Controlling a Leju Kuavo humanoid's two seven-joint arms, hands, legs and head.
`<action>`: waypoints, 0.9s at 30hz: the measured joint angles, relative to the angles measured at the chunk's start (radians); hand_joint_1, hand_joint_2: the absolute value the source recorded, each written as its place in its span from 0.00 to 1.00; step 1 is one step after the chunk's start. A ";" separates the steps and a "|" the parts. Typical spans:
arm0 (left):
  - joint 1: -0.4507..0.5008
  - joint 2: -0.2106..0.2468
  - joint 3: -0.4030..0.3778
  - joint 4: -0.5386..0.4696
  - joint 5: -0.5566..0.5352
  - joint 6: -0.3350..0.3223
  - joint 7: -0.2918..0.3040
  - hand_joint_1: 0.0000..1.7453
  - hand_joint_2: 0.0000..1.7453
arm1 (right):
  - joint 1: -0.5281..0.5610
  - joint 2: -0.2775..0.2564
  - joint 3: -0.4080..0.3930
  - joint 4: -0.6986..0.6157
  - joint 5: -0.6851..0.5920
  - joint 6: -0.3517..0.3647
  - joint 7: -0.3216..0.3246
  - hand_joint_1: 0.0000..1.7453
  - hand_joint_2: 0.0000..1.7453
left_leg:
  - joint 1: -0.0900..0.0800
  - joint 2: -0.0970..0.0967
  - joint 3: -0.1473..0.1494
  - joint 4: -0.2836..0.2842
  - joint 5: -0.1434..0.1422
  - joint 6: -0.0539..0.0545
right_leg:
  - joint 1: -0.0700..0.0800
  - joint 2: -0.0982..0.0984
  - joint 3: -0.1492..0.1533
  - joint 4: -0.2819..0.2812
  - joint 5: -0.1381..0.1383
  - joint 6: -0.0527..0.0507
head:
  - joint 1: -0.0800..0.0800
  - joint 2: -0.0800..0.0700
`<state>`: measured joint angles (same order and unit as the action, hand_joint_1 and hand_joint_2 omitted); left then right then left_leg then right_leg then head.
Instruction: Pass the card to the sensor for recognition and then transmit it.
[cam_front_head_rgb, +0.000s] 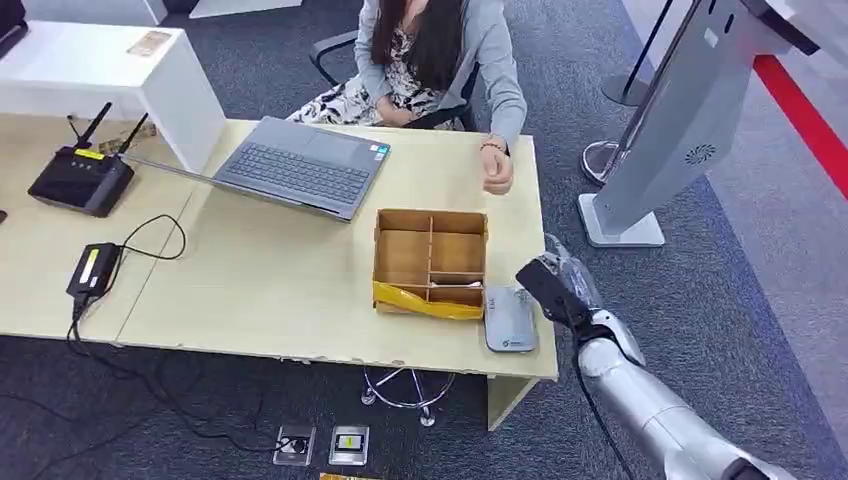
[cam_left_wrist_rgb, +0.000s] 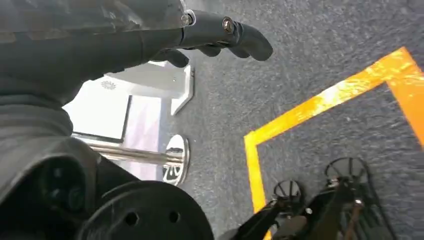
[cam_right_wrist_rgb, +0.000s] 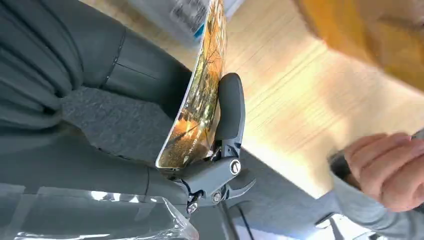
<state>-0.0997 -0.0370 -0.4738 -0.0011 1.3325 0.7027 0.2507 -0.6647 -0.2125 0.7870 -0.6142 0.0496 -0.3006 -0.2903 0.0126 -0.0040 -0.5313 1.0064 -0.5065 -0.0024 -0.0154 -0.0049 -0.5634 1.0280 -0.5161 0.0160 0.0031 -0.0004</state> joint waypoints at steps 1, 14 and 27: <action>0.000 0.000 0.004 0.000 -0.008 0.000 -0.002 0.00 0.00 | -0.002 0.000 -0.001 0.012 -0.001 -0.002 -0.002 1.00 1.00 | 0.000 0.000 0.000 0.000 0.000 0.000 | 0.000 0.000 0.000 0.000 0.000 0.000 | 0.000 0.000; -0.011 -0.001 0.053 0.000 -0.050 0.000 -0.013 0.00 0.00 | -0.004 0.000 -0.006 0.145 -0.036 -0.016 -0.006 1.00 1.00 | 0.000 0.000 0.000 0.000 0.000 0.000 | 0.000 0.000 0.000 0.000 0.000 0.000 | 0.000 0.000; -0.015 0.000 0.095 0.000 -0.056 0.000 -0.038 0.00 0.00 | 0.036 -0.004 -0.019 0.183 -0.071 -0.038 -0.036 1.00 1.00 | 0.000 0.001 0.001 0.000 0.000 0.000 | 0.000 0.002 0.000 0.000 0.000 0.000 | 0.000 0.000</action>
<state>-0.1143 -0.0374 -0.3788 -0.0011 1.2760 0.7031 0.2129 -0.6289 -0.2163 0.7679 -0.4311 -0.0210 -0.3384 -0.3262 0.0127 -0.0033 -0.5303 1.0063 -0.5065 -0.0024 -0.0153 -0.0031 -0.5631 1.0278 -0.5160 0.0160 0.0034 -0.0004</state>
